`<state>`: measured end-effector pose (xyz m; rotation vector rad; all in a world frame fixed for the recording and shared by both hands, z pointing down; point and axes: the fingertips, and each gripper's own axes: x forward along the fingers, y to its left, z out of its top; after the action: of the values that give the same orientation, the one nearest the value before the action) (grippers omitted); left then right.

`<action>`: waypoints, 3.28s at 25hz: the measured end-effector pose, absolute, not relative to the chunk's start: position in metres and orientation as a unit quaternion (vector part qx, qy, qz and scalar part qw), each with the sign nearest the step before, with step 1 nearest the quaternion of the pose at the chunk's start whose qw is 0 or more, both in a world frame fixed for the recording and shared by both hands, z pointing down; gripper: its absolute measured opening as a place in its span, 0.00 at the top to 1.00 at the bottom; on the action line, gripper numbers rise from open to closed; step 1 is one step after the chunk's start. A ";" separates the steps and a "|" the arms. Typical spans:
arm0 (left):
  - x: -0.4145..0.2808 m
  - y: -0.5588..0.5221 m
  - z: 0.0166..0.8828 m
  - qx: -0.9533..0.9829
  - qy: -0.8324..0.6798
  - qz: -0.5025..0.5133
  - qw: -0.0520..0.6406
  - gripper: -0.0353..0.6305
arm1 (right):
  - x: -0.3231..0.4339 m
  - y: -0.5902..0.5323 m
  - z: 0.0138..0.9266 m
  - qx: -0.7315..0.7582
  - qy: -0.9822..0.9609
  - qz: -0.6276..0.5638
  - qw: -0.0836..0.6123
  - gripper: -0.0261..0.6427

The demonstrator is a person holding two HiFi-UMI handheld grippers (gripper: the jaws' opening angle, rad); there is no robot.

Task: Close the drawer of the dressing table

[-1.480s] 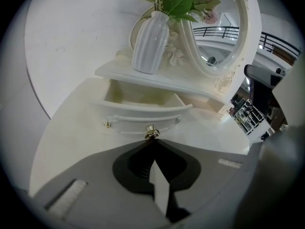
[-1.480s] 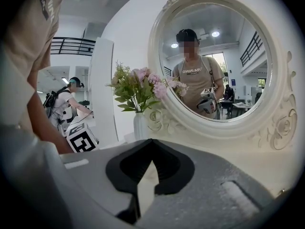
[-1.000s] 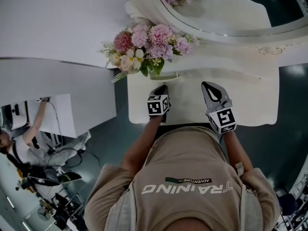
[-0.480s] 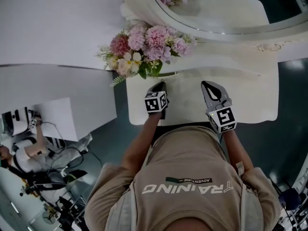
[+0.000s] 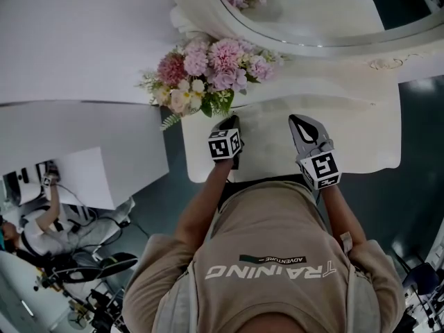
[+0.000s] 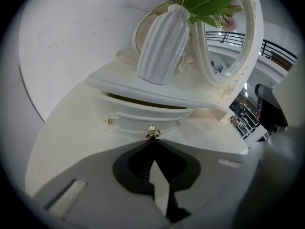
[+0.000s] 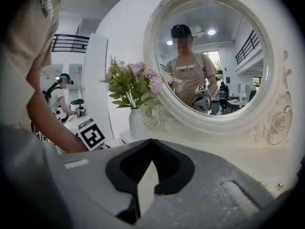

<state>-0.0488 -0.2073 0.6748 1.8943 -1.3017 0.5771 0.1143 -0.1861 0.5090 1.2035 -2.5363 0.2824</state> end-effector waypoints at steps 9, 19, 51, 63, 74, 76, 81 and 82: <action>-0.054 -0.225 0.672 0.746 -0.508 0.212 0.375 0.92 | 0.110 -0.184 0.505 0.440 -0.877 0.105 0.163 0.96; -0.052 -0.225 0.663 0.761 -0.489 0.229 0.361 0.92 | 0.105 -0.176 0.499 0.447 -0.873 0.109 0.163 0.96; -0.121 -0.140 0.444 0.833 -0.513 0.088 0.190 0.92 | 0.027 -0.135 0.420 0.378 -0.918 0.052 0.112 0.96; -0.116 -0.149 0.342 0.857 -0.497 -0.019 0.136 0.92 | 0.022 -0.138 0.337 0.369 -0.926 -0.015 0.084 0.96; -0.117 -0.158 0.293 0.856 -0.515 -0.009 0.049 0.92 | 0.034 -0.144 0.291 0.395 -0.917 -0.042 0.034 0.96; -0.116 -0.158 0.288 0.855 -0.518 -0.001 0.036 0.92 | 0.035 -0.144 0.285 0.397 -0.917 -0.045 0.023 0.96; -0.114 -0.162 0.285 0.855 -0.518 0.008 0.027 0.92 | 0.039 -0.146 0.284 0.405 -0.913 -0.048 0.015 0.96; -0.115 -0.162 0.284 0.854 -0.520 0.008 0.026 0.92 | 0.040 -0.146 0.282 0.406 -0.912 -0.051 0.015 0.96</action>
<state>-0.1145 -0.1625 0.2844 2.6402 -1.6062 0.0240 0.0396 -0.1455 0.2824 1.2645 -2.8396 -0.1596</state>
